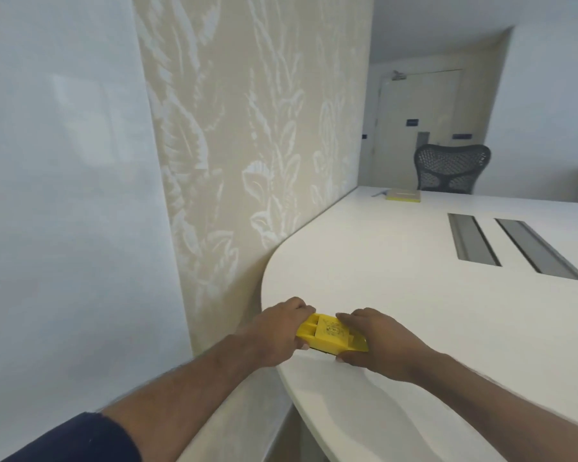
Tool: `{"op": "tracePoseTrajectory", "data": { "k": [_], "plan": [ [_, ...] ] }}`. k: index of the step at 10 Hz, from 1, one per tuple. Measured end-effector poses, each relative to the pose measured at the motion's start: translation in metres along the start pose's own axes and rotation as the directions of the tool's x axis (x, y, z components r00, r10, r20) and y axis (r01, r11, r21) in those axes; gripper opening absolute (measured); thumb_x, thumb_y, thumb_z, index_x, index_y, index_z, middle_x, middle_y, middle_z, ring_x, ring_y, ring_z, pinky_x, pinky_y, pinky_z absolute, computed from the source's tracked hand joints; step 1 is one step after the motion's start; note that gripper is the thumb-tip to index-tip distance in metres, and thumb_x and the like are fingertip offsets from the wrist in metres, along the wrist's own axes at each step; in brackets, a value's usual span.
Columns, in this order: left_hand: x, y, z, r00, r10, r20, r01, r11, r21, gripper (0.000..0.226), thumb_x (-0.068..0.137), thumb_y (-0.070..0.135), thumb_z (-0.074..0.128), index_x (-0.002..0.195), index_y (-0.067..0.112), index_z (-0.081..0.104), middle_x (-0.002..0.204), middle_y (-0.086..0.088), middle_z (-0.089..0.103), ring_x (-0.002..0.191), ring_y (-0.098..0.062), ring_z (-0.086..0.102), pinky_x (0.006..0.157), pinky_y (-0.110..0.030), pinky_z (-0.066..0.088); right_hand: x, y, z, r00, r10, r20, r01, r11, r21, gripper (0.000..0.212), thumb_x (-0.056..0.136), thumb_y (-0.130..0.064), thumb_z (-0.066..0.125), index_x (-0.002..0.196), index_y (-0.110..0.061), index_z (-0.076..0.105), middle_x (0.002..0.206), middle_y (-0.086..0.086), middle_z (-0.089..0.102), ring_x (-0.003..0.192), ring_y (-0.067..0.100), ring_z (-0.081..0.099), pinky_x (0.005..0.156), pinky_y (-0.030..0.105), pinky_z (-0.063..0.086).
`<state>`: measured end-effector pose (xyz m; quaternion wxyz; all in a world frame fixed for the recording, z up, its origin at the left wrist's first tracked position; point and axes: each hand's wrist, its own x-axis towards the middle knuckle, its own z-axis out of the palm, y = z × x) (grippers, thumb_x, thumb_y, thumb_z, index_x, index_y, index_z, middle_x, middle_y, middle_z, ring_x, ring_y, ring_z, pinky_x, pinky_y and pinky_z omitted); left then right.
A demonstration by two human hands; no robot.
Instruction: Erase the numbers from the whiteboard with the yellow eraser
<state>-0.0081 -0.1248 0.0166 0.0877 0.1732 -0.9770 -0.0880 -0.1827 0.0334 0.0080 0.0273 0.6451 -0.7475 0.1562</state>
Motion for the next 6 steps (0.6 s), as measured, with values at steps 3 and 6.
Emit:
{"op": "tracePoseTrajectory", "data": {
  "k": [3,6],
  "plan": [
    [0.021,0.011,0.039,0.972,0.078,0.224,-0.069,0.996,-0.051,0.056,0.095,0.024,0.062,0.147,0.017,0.043,0.145,0.000,0.046,0.131,-0.023,0.048,0.108,-0.038,0.039,-0.040,0.013,0.014,0.977,0.165,0.136,-0.176,0.982,0.068,0.069,0.078,-0.058,0.063,0.138,-0.030,0.043,0.117,-0.005,0.055,0.110,0.015,0.048,0.088,0.031,0.043],
    [0.012,0.007,0.037,0.976,0.038,0.215,-0.018,0.995,-0.095,0.075,0.099,0.032,0.059,0.160,0.018,0.018,0.167,0.001,0.022,0.152,-0.017,0.024,0.122,-0.032,0.021,-0.036,0.008,0.011,0.977,0.184,0.108,-0.188,0.982,0.029,0.074,0.069,-0.076,0.057,0.129,-0.035,0.047,0.115,-0.012,0.056,0.107,0.011,0.049,0.087,0.028,0.042]
  ]
}}
